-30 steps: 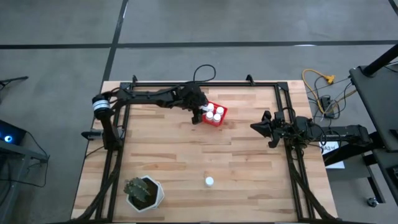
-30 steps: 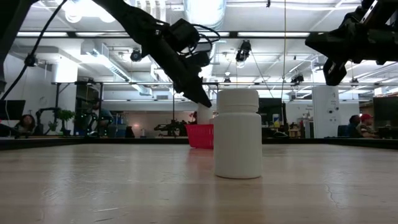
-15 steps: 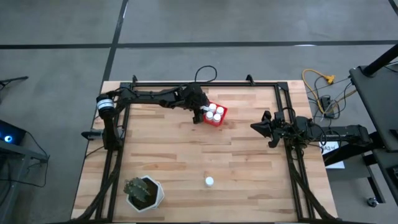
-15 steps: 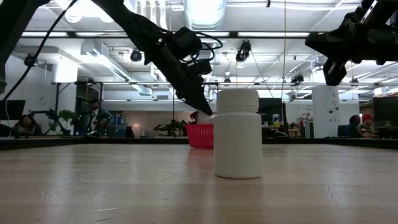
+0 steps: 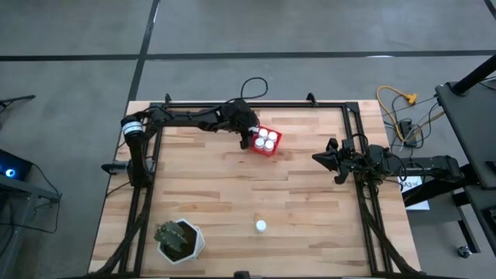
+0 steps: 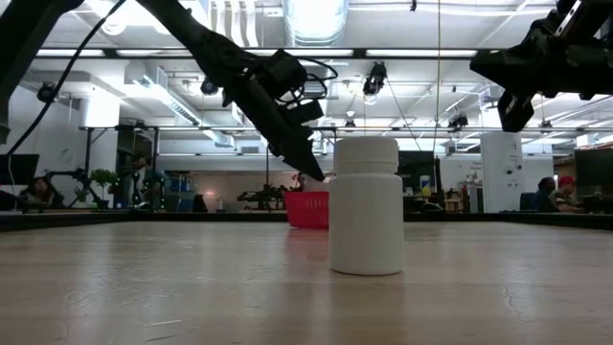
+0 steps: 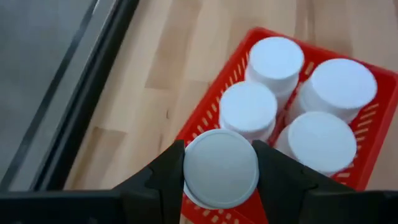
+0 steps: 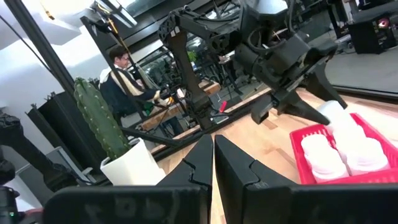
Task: Pick and place pill bottles into a basket
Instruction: Put the white pill bottle into the red bin
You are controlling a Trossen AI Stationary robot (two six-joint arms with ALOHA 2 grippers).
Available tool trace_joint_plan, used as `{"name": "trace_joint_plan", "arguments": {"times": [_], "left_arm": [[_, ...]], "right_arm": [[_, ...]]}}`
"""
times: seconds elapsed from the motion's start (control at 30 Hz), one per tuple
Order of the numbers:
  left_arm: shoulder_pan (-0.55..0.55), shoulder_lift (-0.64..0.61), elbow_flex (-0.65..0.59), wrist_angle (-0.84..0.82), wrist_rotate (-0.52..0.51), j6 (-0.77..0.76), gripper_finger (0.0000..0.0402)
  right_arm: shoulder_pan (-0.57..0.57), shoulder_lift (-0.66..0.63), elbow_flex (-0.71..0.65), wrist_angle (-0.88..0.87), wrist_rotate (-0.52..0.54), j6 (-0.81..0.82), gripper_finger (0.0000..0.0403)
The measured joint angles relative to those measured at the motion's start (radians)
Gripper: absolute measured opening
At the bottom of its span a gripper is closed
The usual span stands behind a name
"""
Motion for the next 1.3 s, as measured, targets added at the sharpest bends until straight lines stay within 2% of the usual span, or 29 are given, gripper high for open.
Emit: {"name": "trace_joint_plan", "arguments": {"times": [0.4, 0.57, 0.67, 1.1, 1.3], "left_arm": [[0.008, 0.051, 0.001, 0.038, 0.045, -0.010, 0.0147], [0.008, 0.060, 0.009, 0.051, 0.048, -0.010, 0.0196], [0.008, 0.060, 0.009, 0.047, 0.049, -0.010, 0.0212], [0.008, 0.048, 0.024, 0.038, 0.041, 0.009, 0.0217], [0.008, 0.023, 0.079, 0.014, -0.017, 0.077, 0.0218]], "right_arm": [[0.000, 0.000, 0.000, 0.000, 0.001, 0.000, 0.0008], [0.000, 0.000, 0.000, 0.001, 0.002, 0.000, 0.0008], [0.000, 0.000, 0.000, 0.001, 0.002, 0.000, 0.0008], [0.000, 0.000, 0.000, -0.001, 0.003, -0.001, 0.0008], [0.000, 0.000, 0.000, -0.002, 0.005, -0.003, 0.0008]]}}
